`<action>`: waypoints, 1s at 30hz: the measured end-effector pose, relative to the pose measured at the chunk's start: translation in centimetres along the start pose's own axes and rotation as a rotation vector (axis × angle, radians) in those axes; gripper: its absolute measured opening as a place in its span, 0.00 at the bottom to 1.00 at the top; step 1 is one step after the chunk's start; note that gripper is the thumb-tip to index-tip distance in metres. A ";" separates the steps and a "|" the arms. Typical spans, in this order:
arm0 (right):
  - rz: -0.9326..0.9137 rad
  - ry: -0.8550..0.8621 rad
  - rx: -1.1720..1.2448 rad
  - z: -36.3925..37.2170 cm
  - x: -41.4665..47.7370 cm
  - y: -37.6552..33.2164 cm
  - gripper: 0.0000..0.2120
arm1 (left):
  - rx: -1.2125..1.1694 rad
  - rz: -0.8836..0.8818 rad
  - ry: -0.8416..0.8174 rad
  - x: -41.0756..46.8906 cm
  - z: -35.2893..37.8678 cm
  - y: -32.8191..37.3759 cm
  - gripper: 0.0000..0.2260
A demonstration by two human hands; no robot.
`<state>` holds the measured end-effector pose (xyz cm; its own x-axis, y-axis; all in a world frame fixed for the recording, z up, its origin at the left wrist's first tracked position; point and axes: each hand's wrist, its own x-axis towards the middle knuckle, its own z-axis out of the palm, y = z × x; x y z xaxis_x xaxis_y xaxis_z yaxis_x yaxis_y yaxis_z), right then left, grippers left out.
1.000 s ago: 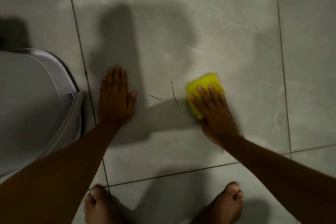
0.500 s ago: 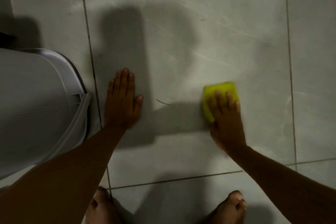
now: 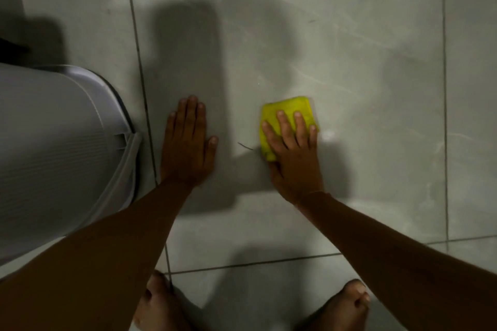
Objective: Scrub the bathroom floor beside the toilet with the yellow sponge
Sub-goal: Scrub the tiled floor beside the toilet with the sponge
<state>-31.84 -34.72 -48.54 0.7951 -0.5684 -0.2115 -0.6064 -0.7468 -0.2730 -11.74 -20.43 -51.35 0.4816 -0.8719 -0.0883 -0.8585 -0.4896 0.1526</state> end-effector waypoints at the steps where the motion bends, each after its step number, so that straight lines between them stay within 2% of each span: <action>1: -0.070 -0.030 -0.028 0.1 -1.1 0.8 0.37 | -0.004 0.004 -0.001 0.0 0.0 0.1 0.31; 3: -0.212 -0.102 -0.113 -0.7 -4.6 4.7 0.39 | -0.008 -0.002 0.003 0.1 -0.1 0.2 0.31; 4: -0.211 -0.136 -0.126 -1.9 -5.9 7.4 0.39 | -0.008 -0.008 0.008 0.1 -0.1 0.1 0.31; 6: 0.030 -0.079 -0.079 -3.7 -5.4 12.4 0.36 | -0.009 -0.006 0.018 0.0 -0.1 0.1 0.31; 8: 0.479 0.052 0.017 -4.8 -0.1 14.4 0.34 | -0.005 0.001 0.028 0.0 0.0 0.0 0.31; 9: 0.631 0.095 0.080 -5.1 3.1 14.0 0.35 | -0.007 0.006 0.028 0.0 0.0 0.1 0.31; 10: 0.672 0.109 0.109 -5.3 5.5 12.9 0.35 | -0.009 0.005 0.025 0.0 0.1 0.1 0.31; 11: 0.583 0.095 0.086 -4.9 6.4 11.6 0.34 | -0.008 0.000 0.021 0.0 0.1 0.0 0.31; 14: -0.053 -0.100 -0.072 -3.7 0.9 11.2 0.32 | -0.012 -0.003 0.023 0.1 -0.2 0.2 0.31; 15: -0.148 -0.170 -0.099 -4.3 -1.7 12.2 0.32 | -0.009 -0.006 0.022 0.1 -0.3 0.2 0.31; 17: -0.080 -0.141 -0.096 -5.4 -2.5 15.6 0.32 | -0.011 -0.012 0.018 0.0 -0.4 0.2 0.30; 18: 0.072 -0.072 -0.060 -6.1 -0.3 16.5 0.33 | -0.013 -0.014 0.023 0.0 -0.5 0.2 0.30; 20: 0.527 0.075 0.029 -6.9 7.4 16.9 0.33 | -0.017 -0.004 0.029 0.1 -0.3 0.3 0.30; 21: 0.648 0.076 0.081 -7.5 11.1 16.1 0.33 | -0.009 -0.003 0.026 0.0 -0.2 0.2 0.30; 22: 0.645 0.063 0.073 -7.6 13.2 15.3 0.32 | 0.000 -0.006 0.023 -0.1 -0.2 0.1 0.30; 23: 0.544 0.051 0.043 -7.2 13.6 15.0 0.31 | 0.004 -0.003 0.017 0.0 -0.3 0.1 0.30; 25: 0.186 -0.030 0.013 -6.9 9.4 15.1 0.31 | 0.000 -0.001 0.004 0.1 -0.5 0.3 0.30; 26: 0.066 -0.067 0.011 -7.0 5.9 15.6 0.31 | 0.000 -0.006 -0.003 0.2 -0.6 0.3 0.30; 27: 0.059 -0.104 0.024 -7.5 2.7 16.4 0.31 | -0.002 -0.014 -0.014 0.1 -0.7 0.2 0.30; 28: 0.145 -0.100 0.033 -8.0 1.3 17.5 0.32 | -0.005 -0.017 -0.018 0.0 -0.8 0.3 0.30; 30: 0.476 0.008 0.080 -8.6 4.8 18.6 0.34 | -0.006 -0.008 -0.009 0.0 -0.4 0.3 0.30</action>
<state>-39.29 -54.29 -46.51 0.4289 -0.8436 -0.3230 -0.9011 -0.3743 -0.2189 -11.92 -20.56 -50.88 0.4867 -0.8681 -0.0979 -0.8537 -0.4964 0.1574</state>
